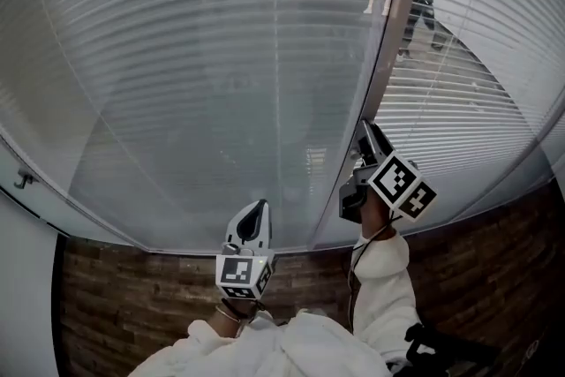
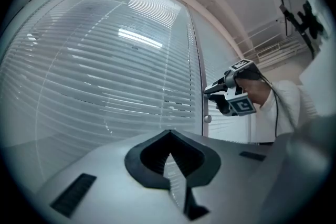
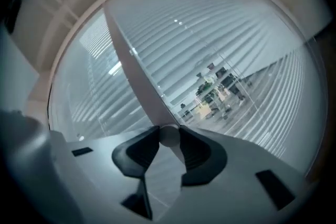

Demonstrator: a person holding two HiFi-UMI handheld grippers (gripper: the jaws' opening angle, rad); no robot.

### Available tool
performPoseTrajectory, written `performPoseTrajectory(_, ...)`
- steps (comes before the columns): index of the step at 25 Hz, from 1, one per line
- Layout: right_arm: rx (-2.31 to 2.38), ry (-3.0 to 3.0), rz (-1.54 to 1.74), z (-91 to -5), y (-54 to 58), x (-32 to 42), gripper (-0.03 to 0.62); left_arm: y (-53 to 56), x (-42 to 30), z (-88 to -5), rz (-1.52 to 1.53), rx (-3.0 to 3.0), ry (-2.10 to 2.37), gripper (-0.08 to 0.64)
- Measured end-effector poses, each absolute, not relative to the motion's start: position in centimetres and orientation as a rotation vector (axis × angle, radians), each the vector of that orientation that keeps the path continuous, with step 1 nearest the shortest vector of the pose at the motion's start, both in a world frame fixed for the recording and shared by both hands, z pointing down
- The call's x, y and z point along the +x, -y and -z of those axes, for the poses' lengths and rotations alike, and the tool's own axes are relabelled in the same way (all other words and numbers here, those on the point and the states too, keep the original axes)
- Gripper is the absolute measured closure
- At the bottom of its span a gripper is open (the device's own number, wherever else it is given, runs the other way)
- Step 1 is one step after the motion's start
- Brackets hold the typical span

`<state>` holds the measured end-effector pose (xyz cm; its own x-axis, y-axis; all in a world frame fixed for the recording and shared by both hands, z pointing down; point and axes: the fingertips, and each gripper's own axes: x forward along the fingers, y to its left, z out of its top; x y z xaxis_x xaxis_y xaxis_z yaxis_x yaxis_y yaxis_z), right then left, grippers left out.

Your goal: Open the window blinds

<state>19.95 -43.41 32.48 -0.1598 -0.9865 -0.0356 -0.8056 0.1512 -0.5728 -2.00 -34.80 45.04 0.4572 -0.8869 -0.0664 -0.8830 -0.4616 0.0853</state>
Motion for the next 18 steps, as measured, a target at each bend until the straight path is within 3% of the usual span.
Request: performPoseTrajectory(18,-0.856,-1.154,1.219,-35.0,43.8,21.5,0.465,34.4,-3.5,-44.2,0.2,2.632,1.655,0.563)
